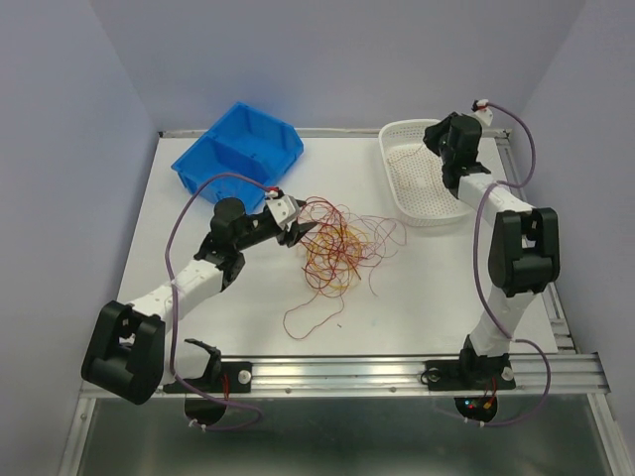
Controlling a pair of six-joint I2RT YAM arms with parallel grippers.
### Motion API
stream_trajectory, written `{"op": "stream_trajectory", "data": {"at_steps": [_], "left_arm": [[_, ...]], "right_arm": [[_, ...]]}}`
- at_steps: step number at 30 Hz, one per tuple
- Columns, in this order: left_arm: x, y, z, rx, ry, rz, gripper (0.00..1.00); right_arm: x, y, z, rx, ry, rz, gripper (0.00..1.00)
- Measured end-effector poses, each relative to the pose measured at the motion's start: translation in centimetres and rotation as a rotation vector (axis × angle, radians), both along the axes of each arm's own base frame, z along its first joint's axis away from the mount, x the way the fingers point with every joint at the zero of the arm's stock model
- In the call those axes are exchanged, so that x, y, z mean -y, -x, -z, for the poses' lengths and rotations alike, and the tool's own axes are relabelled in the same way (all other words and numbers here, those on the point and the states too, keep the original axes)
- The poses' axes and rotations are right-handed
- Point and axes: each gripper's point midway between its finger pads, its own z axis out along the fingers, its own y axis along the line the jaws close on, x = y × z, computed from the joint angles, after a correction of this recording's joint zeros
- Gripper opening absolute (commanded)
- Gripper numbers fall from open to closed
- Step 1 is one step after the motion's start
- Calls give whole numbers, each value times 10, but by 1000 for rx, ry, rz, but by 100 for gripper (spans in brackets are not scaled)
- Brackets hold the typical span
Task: Untangle the cables
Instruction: Place the cable in the bin.
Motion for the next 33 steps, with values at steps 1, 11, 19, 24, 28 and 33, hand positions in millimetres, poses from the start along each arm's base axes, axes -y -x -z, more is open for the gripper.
{"op": "stream_trajectory", "data": {"at_steps": [1,11,19,24,28,33], "left_arm": [[0,0,0,-1,-1,0,66],[1,-2,10,-29,-19,0,68],[6,-14,19,-81,-46,3,68],[9,-11,25,-95,-74,41,69],[13,-11,27,-108,-96,78,69],[16,-12,33,-120,-122,107,68]], "right_arm": [[1,0,6,-14,5,4,40],[6,20,47,-149,69,19,73],[-25,49,28,-310,186,-83,76],[-63,83,17,-339,228,-239,65],[-105,116,19,-337,264,-425,63],[-154,169,66,-428,322,-632,63]]}}
